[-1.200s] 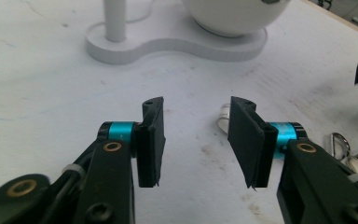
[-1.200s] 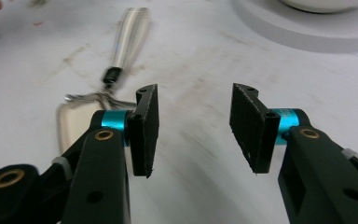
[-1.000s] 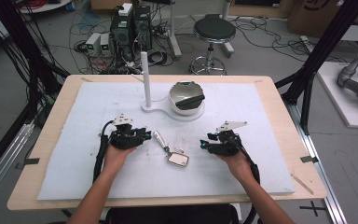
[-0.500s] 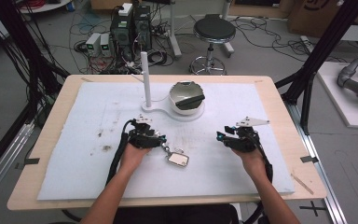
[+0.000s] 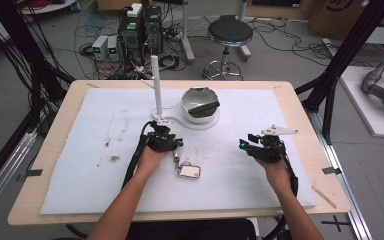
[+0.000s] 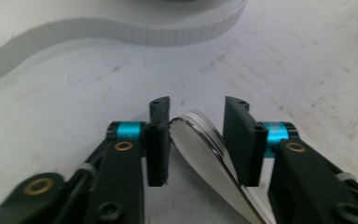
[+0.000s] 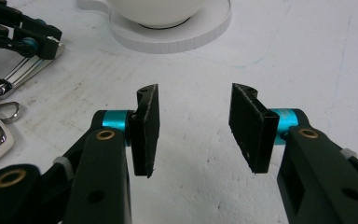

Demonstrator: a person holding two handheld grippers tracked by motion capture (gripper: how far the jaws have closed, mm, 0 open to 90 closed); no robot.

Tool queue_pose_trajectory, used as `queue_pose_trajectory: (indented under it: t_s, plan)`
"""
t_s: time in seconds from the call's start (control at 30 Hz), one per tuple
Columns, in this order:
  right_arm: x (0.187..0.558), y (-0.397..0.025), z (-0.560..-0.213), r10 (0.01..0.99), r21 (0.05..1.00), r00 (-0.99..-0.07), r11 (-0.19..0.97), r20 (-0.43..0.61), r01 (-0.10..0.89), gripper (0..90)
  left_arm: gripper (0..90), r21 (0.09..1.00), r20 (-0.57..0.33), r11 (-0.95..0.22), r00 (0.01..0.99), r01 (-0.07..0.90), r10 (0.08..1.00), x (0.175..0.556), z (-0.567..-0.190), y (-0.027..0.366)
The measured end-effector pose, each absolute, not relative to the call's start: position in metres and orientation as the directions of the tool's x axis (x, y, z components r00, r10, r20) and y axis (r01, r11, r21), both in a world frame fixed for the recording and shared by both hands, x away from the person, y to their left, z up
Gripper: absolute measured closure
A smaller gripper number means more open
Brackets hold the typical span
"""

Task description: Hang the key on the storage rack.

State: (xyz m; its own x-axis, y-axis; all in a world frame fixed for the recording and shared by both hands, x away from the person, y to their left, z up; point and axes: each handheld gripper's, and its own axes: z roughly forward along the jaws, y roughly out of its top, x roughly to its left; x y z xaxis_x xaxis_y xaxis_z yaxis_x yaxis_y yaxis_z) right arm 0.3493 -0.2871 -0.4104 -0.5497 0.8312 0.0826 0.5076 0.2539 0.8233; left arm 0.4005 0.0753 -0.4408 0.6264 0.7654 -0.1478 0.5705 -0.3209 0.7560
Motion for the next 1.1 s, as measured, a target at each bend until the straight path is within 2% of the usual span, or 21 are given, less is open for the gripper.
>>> queue_pose_trajectory:
  t_s: [0.13, 0.23, 0.3, 0.37, 0.43, 0.53, 0.83, 0.9, 0.97, 1.1]
  plan:
    - [0.349, -0.286, -0.410, 0.830, 0.825, -0.551, 0.253, 0.082, 0.505, 54.1, 70.2, 0.780, -0.125, -0.360, 0.692, 0.511, 0.711, 0.406, -0.442, 0.073]
    - [0.349, -0.286, -0.410, 0.830, 0.823, -0.552, 0.252, 0.087, 0.508, 54.1, 69.1, 0.781, -0.121, -0.361, 0.691, 0.510, 0.713, 0.405, -0.442, 0.073]
    - [0.349, -0.287, -0.411, 0.828, 0.823, -0.554, 0.254, 0.087, 0.508, 54.1, 65.6, 0.774, -0.111, -0.362, 0.676, 0.518, 0.729, 0.404, -0.440, 0.075]
    - [0.349, -0.287, -0.411, 0.829, 0.822, -0.551, 0.251, 0.090, 0.511, 54.1, 56.7, 0.763, -0.105, -0.366, 0.661, 0.532, 0.743, 0.401, -0.437, 0.077]
    - [0.348, -0.288, -0.410, 0.829, 0.824, -0.552, 0.250, 0.090, 0.509, 54.1, 53.4, 0.773, -0.097, -0.341, 0.630, 0.535, 0.770, 0.390, -0.435, 0.082]
    - [0.347, -0.289, -0.410, 0.832, 0.823, -0.546, 0.245, 0.092, 0.512, 54.1, 51.2, 0.779, -0.084, -0.315, 0.587, 0.542, 0.805, 0.379, -0.435, 0.087]
    - [0.347, -0.287, -0.410, 0.829, 0.825, -0.551, 0.246, 0.093, 0.509, 54.1, 42.3, 0.756, -0.078, -0.320, 0.564, 0.571, 0.822, 0.365, -0.443, 0.079]
    - [0.348, -0.287, -0.410, 0.827, 0.824, -0.554, 0.249, 0.092, 0.509, 54.1, 46.8, 0.747, -0.001, -0.382, 0.576, 0.544, 0.818, 0.361, -0.446, 0.075]
    - [0.348, -0.286, -0.410, 0.827, 0.825, -0.555, 0.250, 0.090, 0.507, 54.1, 57.8, 0.751, -0.013, -0.375, 0.581, 0.543, 0.814, 0.361, -0.445, 0.077]
    - [0.347, -0.287, -0.410, 0.827, 0.824, -0.555, 0.251, 0.091, 0.509, 54.2, 66.3, 0.753, -0.053, -0.360, 0.596, 0.551, 0.802, 0.366, -0.445, 0.086]
